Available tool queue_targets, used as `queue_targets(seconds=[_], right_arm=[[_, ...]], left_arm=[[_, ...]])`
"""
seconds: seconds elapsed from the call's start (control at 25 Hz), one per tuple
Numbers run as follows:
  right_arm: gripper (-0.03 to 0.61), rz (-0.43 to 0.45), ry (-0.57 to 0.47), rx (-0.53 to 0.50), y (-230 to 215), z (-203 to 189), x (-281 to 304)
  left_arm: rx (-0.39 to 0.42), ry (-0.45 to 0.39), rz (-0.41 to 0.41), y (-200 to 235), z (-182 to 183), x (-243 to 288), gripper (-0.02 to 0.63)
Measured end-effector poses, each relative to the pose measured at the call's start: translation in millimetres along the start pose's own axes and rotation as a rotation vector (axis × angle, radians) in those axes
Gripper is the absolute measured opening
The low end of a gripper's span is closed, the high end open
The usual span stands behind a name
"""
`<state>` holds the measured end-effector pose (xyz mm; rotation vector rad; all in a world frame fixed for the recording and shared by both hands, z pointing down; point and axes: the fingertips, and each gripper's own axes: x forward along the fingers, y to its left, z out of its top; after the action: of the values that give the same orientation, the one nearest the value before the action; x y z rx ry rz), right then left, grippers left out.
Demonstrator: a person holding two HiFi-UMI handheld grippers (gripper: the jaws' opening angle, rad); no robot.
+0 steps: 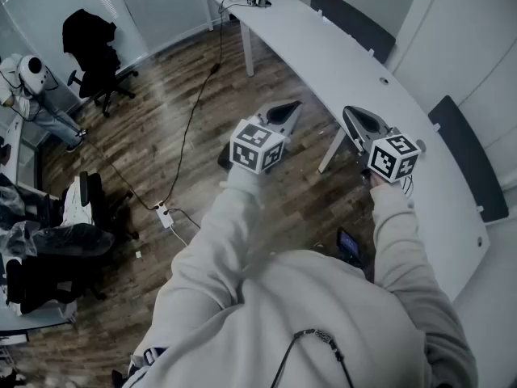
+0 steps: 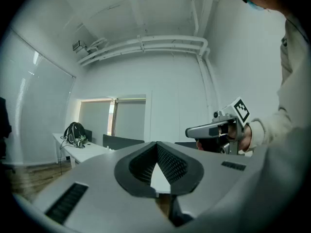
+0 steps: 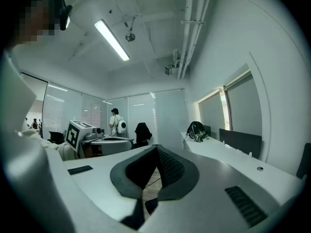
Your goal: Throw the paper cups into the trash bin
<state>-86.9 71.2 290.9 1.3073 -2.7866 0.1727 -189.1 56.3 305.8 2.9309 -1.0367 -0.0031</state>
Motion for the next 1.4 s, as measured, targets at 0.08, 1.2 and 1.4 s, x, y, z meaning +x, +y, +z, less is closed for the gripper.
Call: queue_targets(seconds=[0.08,1.2,1.4], right_arm=[[0.017,0.004,0.003,0.001,2.0,0.1,2.4],[0.017,-0.041,0.039,0.084,-97.1,-21.1,-34.4],[0.017,-0.163,0.003,0.102,-165.6,-15.2,-94.5]], left_arm=[[0.003,0.003,-0.011,-0.7,0.3,0.2,0.002],[0.029,0.082,-0.08,-42.4,-5.2,109.4,0.0],[0.039,0.07,-0.159,-81.0,5.2,180.0,0.0]])
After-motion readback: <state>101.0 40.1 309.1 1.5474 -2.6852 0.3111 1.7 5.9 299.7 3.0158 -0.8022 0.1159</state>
